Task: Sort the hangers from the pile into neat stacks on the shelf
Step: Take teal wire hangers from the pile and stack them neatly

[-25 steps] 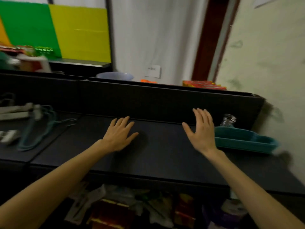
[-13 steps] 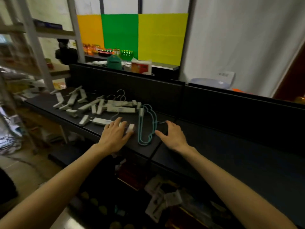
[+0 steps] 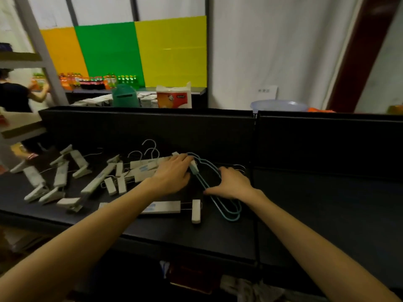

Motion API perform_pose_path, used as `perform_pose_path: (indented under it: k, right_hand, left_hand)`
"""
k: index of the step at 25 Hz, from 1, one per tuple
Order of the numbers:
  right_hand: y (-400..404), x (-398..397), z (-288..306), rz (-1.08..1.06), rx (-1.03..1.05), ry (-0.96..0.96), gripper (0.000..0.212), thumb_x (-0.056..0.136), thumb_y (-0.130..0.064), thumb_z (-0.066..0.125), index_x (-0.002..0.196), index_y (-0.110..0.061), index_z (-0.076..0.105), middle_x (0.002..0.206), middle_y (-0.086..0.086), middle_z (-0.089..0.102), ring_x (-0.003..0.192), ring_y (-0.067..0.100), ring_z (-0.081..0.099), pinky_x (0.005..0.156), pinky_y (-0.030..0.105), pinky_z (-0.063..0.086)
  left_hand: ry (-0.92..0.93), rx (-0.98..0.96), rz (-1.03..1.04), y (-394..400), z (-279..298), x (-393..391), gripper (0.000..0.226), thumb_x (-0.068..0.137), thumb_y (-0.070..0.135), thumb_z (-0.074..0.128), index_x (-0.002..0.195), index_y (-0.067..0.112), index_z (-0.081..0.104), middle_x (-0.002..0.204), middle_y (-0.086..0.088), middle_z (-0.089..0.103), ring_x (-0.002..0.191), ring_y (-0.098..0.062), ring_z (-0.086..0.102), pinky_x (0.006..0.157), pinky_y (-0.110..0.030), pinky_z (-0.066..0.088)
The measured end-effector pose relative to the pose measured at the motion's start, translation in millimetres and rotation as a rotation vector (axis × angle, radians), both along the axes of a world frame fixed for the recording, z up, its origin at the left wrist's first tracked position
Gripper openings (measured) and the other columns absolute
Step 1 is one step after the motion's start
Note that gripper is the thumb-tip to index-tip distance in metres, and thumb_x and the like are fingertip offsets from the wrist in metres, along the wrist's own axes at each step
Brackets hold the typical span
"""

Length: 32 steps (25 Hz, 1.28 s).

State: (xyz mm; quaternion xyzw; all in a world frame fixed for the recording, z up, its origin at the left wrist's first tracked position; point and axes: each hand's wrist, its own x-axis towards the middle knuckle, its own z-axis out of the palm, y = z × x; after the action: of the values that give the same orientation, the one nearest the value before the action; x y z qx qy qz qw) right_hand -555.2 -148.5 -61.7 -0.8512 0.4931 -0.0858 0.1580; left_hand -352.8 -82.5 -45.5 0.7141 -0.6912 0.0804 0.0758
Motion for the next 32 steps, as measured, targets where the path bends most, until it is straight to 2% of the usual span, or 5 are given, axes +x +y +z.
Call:
perform_pose_path:
  k: [8, 12, 18, 23, 32]
  right_hand:
    - [28, -10, -12, -0.263, -0.14, -0.174, 0.098, 0.075, -0.055, 0.078, 0.153, -0.017, 0.032, 0.152, 0.007, 0.041, 0.136, 0.025, 0.044, 0.106, 0.041, 0.046]
    - [40, 0, -9, -0.418, -0.069, -0.138, 0.087, 0.076, -0.055, 0.078, 0.145, -0.016, 0.041, 0.139, 0.007, 0.055, 0.121, 0.024, 0.057, 0.095, 0.038, 0.053]
    - [68, 11, -12, -0.534, -0.137, -0.462, 0.077, 0.076, -0.039, 0.084, 0.142, -0.02, 0.048, 0.134, -0.001, 0.062, 0.121, 0.015, 0.06, 0.095, 0.026, 0.05]
    - [79, 1, -13, -0.653, -0.258, -0.643, 0.072, 0.078, -0.038, 0.083, 0.14, -0.019, 0.052, 0.132, -0.002, 0.062, 0.12, 0.014, 0.059, 0.096, 0.029, 0.053]
    - [96, -43, -15, -0.804, -0.261, -0.665, 0.073, 0.075, -0.041, 0.085, 0.138, -0.02, 0.054, 0.128, -0.004, 0.064, 0.11, 0.009, 0.063, 0.089, 0.029, 0.057]
  left_hand:
    - [0.032, 0.043, -0.093, -52, -11, 14, 0.085, 0.093, 0.031, 0.063, 0.16, 0.009, 0.015, 0.163, -0.015, 0.027, 0.143, -0.032, 0.038, 0.114, -0.046, 0.035]
    - [-0.041, 0.058, -0.193, -58, -17, 27, 0.088, 0.093, 0.039, 0.062, 0.16, 0.008, 0.014, 0.16, -0.015, 0.033, 0.142, -0.032, 0.039, 0.116, -0.044, 0.031]
    - [0.064, -0.035, -0.228, -68, -29, 50, 0.092, 0.09, 0.046, 0.062, 0.159, 0.005, 0.016, 0.147, -0.016, 0.049, 0.131, -0.032, 0.05, 0.11, -0.043, 0.036]
    - [0.064, -0.063, -0.36, -75, -18, 50, 0.095, 0.087, 0.045, 0.069, 0.159, 0.009, 0.019, 0.159, -0.014, 0.033, 0.144, -0.033, 0.034, 0.117, -0.046, 0.029]
    - [0.012, 0.343, -0.691, -125, -2, 4, 0.095, 0.08, 0.058, 0.072, 0.157, 0.025, 0.028, 0.151, -0.007, 0.042, 0.135, -0.026, 0.045, 0.112, -0.042, 0.041]
